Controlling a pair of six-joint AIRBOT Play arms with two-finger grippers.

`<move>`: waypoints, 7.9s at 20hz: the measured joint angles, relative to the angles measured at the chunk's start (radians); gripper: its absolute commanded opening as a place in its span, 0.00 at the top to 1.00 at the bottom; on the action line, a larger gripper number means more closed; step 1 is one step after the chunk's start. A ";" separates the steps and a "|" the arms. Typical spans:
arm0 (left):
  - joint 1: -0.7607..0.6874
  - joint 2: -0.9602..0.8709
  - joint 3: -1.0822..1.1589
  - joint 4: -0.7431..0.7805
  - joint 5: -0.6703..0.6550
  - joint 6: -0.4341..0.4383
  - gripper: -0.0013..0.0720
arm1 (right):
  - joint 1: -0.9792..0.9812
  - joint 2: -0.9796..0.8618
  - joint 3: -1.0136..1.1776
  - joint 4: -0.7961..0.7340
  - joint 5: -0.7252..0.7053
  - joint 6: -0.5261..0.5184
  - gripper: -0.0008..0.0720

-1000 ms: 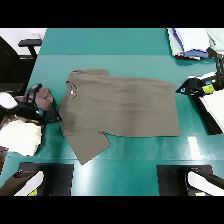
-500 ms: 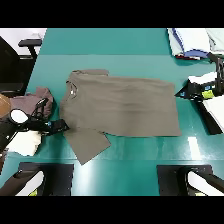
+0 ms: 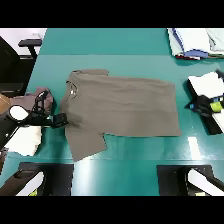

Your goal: Fold the shirts.

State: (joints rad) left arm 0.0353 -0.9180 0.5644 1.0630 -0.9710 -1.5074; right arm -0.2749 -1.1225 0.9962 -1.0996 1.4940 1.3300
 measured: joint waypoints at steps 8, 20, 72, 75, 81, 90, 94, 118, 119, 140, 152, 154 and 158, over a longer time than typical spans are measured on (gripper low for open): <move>-0.001 0.000 0.037 -0.002 -0.008 -0.003 0.95 | -0.176 -0.064 -0.343 0.041 -0.091 -0.003 0.39; -0.002 0.093 0.192 -0.001 -0.055 -0.006 0.95 | -0.008 0.042 -0.249 0.124 -0.198 -0.013 0.97; 0.008 -0.684 0.785 0.108 -0.266 0.068 0.50 | 0.277 -0.539 0.538 -0.213 -0.110 0.100 0.65; 0.009 -0.677 0.752 0.106 -0.259 0.061 0.30 | 0.274 -0.519 0.484 -0.177 -0.131 0.100 0.37; 0.008 -0.456 0.628 0.180 -0.273 0.036 0.30 | 0.228 -0.398 0.415 -0.079 -0.092 0.084 0.37; 0.008 0.066 -0.004 0.107 -0.330 -0.101 0.30 | 0.177 -0.072 0.164 -0.054 -0.168 0.074 0.37; 0.008 0.127 -0.163 0.018 -0.287 -0.126 0.30 | 0.180 -0.021 0.143 -0.052 -0.197 0.066 0.37; 0.008 0.149 -0.218 -0.148 -0.194 -0.006 0.95 | -0.180 -0.010 -0.346 -0.142 -0.063 0.056 0.40; 0.008 0.149 -0.218 -0.149 -0.192 -0.005 0.95 | -0.173 -0.010 -0.371 -0.129 -0.078 0.056 0.42; 0.008 0.328 0.068 0.022 -0.578 -0.069 0.96 | 0.056 0.271 -0.266 -0.261 0.069 0.072 0.97; 0.008 -0.319 0.469 0.046 -0.242 0.131 0.95 | 0.210 -0.220 0.196 -0.205 -0.095 0.076 0.97; 0.008 -0.386 0.515 0.046 -0.190 0.142 0.95 | 0.232 -0.312 0.286 -0.202 -0.096 0.076 0.97; 0.008 -0.447 0.557 0.046 -0.094 0.152 0.19 | 0.246 -0.444 0.413 -0.191 -0.087 0.074 0.63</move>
State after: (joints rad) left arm 0.0433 -1.3647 1.1217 1.1091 -1.0653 -1.3556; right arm -0.0288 -1.5661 1.4094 -1.2907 1.4071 1.4040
